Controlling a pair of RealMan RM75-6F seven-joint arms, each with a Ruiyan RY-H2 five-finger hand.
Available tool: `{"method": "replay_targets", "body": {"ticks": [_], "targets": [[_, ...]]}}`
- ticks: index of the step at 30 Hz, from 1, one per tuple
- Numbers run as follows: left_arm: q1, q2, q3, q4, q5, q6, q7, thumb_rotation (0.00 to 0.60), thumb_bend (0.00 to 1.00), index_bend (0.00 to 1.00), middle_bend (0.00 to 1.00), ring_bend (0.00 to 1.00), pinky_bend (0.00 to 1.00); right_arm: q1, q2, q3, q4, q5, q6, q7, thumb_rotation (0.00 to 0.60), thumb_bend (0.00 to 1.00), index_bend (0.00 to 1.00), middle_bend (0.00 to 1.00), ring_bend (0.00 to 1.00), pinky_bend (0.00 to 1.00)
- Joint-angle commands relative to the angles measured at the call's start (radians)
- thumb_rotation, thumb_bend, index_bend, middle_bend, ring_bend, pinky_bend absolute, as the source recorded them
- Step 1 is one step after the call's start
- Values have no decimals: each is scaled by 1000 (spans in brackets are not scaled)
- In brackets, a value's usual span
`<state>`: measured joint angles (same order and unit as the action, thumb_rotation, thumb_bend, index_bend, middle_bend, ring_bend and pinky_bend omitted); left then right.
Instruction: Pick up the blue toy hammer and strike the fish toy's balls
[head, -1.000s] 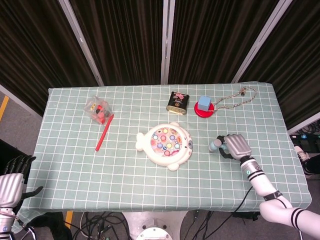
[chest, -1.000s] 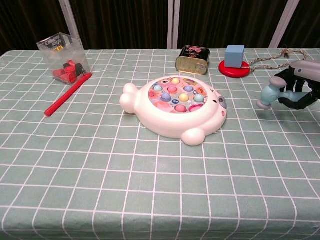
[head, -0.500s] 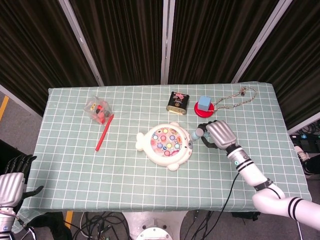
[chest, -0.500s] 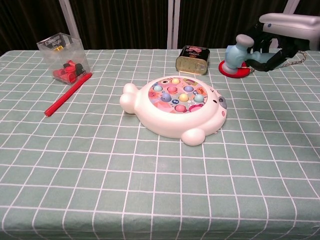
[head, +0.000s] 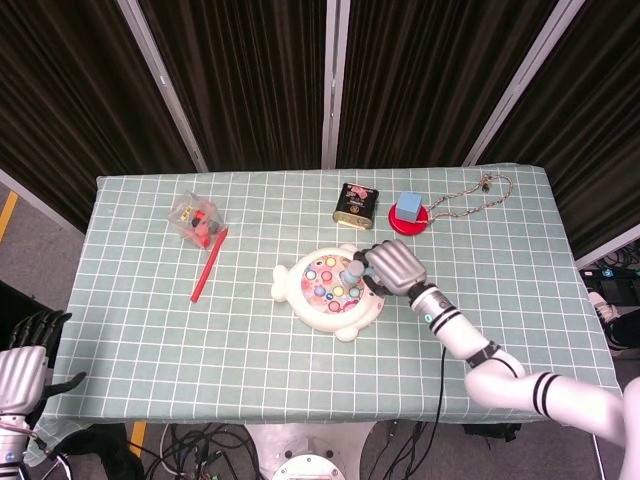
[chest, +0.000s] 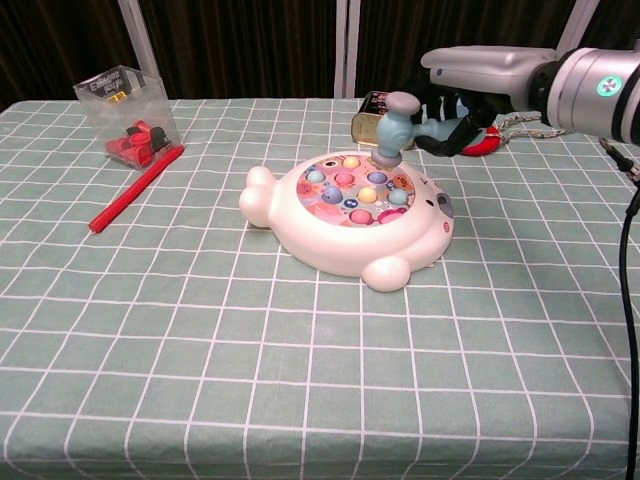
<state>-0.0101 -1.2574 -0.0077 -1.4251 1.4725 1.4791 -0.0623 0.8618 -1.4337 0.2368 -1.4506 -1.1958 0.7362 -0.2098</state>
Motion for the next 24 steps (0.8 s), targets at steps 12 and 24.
{"method": "replay_targets", "body": {"ticks": [12, 24], "targets": [[9, -17, 7, 32, 0, -1, -30, 600, 106, 150, 107, 46, 87, 142, -7, -59, -18, 205, -82, -256, 600, 588, 645, 608, 509, 628], [10, -3, 3, 6, 10, 17, -6, 600, 106, 149, 107, 46, 87, 79, 97, -31, -123, 146, 54, -147, 600, 587, 647, 605, 509, 629]]}}
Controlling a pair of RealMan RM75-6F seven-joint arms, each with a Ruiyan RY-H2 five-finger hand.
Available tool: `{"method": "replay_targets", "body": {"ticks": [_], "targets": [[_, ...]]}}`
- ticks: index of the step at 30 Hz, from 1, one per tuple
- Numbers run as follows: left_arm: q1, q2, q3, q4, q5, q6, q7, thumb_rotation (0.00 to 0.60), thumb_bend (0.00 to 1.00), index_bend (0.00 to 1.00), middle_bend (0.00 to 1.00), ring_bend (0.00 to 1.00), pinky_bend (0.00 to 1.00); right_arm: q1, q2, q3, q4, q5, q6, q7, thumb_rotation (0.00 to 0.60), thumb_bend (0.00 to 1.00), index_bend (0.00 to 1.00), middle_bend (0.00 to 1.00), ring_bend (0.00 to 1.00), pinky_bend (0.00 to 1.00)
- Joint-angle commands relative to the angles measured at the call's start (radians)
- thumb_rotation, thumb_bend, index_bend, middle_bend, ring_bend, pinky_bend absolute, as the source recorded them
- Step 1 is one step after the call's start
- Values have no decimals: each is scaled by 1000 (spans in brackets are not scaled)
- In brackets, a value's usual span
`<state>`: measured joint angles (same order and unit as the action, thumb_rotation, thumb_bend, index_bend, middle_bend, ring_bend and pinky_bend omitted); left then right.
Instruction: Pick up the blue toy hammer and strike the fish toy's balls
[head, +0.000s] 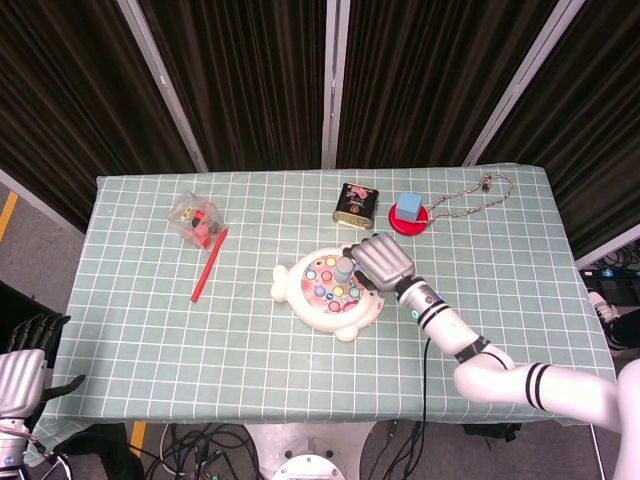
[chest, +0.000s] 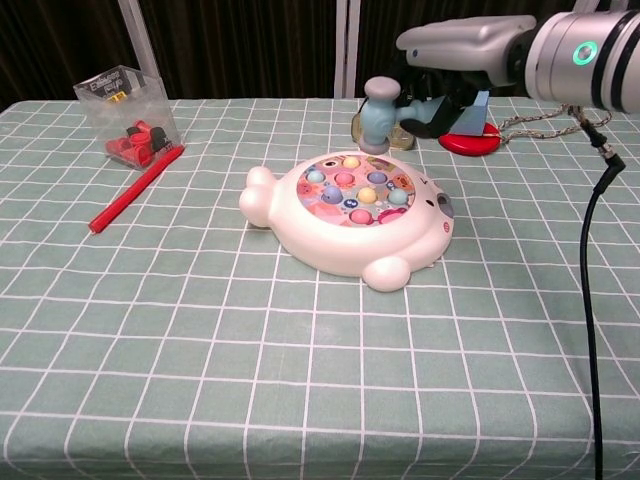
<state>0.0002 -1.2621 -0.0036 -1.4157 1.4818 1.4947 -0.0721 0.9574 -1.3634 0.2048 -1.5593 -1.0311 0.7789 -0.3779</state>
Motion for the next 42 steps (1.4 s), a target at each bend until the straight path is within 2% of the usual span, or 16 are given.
{"method": "replay_targets", "body": {"ticks": [1, 8, 18, 23, 28, 33, 38, 42], "targets": [[-1, 2, -1, -6, 1, 2, 6, 600, 106, 149, 107, 46, 87, -18, 30, -3, -15, -24, 11, 24, 600, 587, 647, 605, 509, 628], [-3, 3, 0, -16, 4, -1, 17, 600, 106, 149, 107, 46, 87, 7, 13, -32, 5, -33, -31, 5, 600, 587, 648, 605, 509, 629], [6, -7, 7, 5, -11, -13, 0, 600, 106, 150, 107, 46, 88, 64, -80, -77, 89, 19, -87, -69, 600, 587, 648, 604, 509, 629], [13, -11, 6, 14, -12, -2, -10, 600, 106, 150, 107, 46, 87, 63, -57, -58, 55, 17, -46, -64, 600, 587, 648, 604, 509, 629], [16, -12, 7, 17, -3, 6, -14, 600, 106, 150, 107, 46, 88, 18, 53, -41, -46, -13, 30, -33, 600, 587, 648, 604, 509, 629], [15, -11, 4, 15, 3, 14, -14, 600, 106, 149, 107, 46, 88, -66, 143, -77, -93, -20, 96, -1, 600, 586, 647, 604, 509, 629], [9, -13, 0, 11, 14, 21, -6, 600, 106, 149, 107, 46, 88, -162, 154, -120, -64, -47, 137, 111, 600, 577, 645, 602, 508, 627], [2, -12, -4, 3, 22, 21, 5, 600, 106, 149, 107, 46, 87, -234, 117, -154, 19, -91, 151, 229, 600, 538, 630, 590, 504, 601]]}}
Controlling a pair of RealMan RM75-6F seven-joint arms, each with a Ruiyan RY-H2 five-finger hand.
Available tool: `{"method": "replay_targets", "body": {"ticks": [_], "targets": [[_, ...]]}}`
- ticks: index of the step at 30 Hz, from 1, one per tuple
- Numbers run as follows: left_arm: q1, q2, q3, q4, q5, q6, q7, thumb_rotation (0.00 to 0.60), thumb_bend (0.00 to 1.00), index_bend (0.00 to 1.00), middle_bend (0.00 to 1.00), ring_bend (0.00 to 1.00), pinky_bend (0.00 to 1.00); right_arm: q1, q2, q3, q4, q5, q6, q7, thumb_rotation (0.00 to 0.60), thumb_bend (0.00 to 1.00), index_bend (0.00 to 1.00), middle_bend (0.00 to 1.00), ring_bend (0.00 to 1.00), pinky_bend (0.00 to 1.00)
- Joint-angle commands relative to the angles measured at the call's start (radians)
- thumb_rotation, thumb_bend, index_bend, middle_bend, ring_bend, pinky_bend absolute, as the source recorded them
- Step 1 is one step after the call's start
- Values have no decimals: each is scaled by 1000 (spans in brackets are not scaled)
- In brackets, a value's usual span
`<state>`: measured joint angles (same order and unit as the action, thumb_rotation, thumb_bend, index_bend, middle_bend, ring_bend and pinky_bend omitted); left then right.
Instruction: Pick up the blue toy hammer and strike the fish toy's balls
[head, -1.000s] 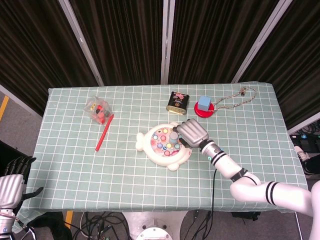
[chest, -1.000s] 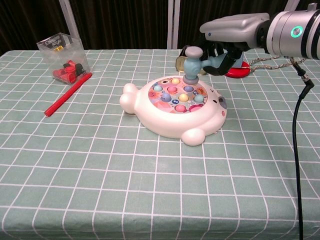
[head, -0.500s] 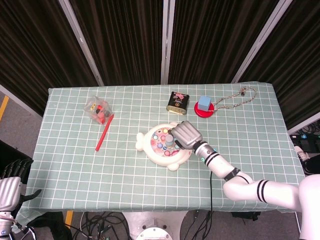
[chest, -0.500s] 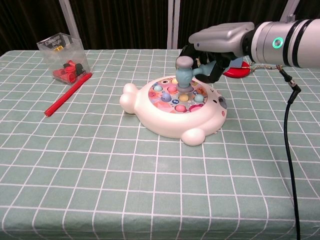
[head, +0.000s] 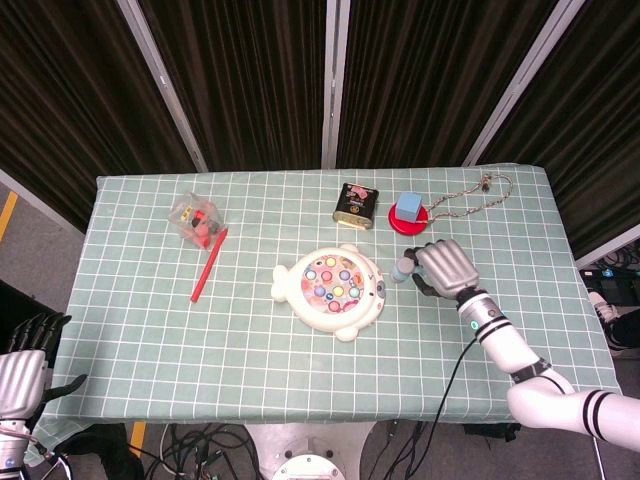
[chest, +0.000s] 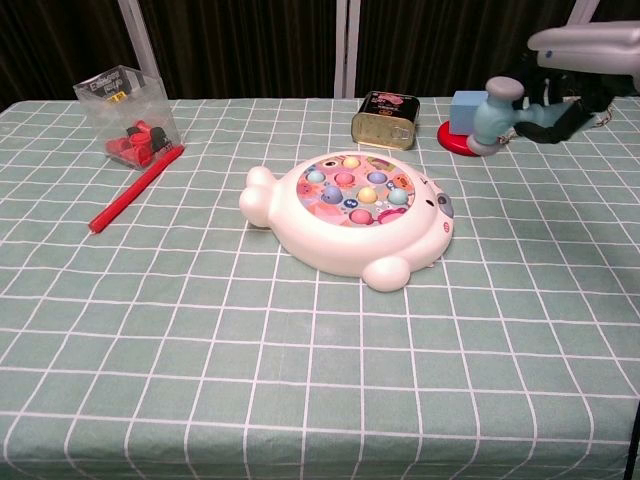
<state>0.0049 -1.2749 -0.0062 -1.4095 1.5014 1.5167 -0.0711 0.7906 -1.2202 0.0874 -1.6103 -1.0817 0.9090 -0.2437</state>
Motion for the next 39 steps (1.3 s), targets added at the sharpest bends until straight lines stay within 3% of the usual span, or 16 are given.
{"method": "replay_targets", "body": {"ticks": [1, 4, 9, 15, 17, 22, 26, 33, 39], "targets": [[-5, 2, -1, -5, 4, -2, 6, 600, 106, 149, 107, 46, 87, -78, -38, -43, 91, -48, 21, 113, 600, 532, 626, 584, 500, 594], [-9, 5, -1, -12, 7, -6, 14, 600, 105, 149, 107, 46, 87, -101, -83, -60, 168, -69, 0, 164, 600, 504, 586, 546, 452, 549], [-9, 8, -1, -24, 4, -7, 23, 600, 106, 149, 107, 46, 87, -112, -159, -62, 290, -87, -41, 212, 600, 442, 436, 446, 325, 449], [-8, 13, 1, -31, -1, -10, 29, 600, 106, 149, 107, 46, 88, -125, -188, -62, 322, -124, -51, 239, 600, 329, 78, 237, 109, 275], [-8, 13, 0, -32, -2, -10, 29, 600, 106, 149, 107, 46, 87, -137, -179, -59, 308, -134, -31, 242, 600, 321, 14, 179, 65, 239], [-8, 11, -1, -26, -2, -7, 22, 600, 106, 149, 107, 47, 88, -204, -115, -41, 223, -150, 80, 270, 600, 321, 0, 161, 54, 227], [-7, 7, -6, -14, -4, 0, 13, 600, 106, 149, 107, 46, 88, -296, -33, -38, 126, -191, 236, 308, 600, 321, 0, 174, 54, 227], [-11, -15, -24, 10, -3, 22, 3, 600, 106, 149, 107, 46, 87, -495, 90, -99, -4, -319, 519, 358, 600, 321, 0, 181, 54, 229], [-19, -38, -44, 28, -7, 35, 5, 600, 100, 149, 107, 46, 87, -593, 121, -129, -42, -374, 633, 319, 600, 323, 28, 189, 54, 228]]}}
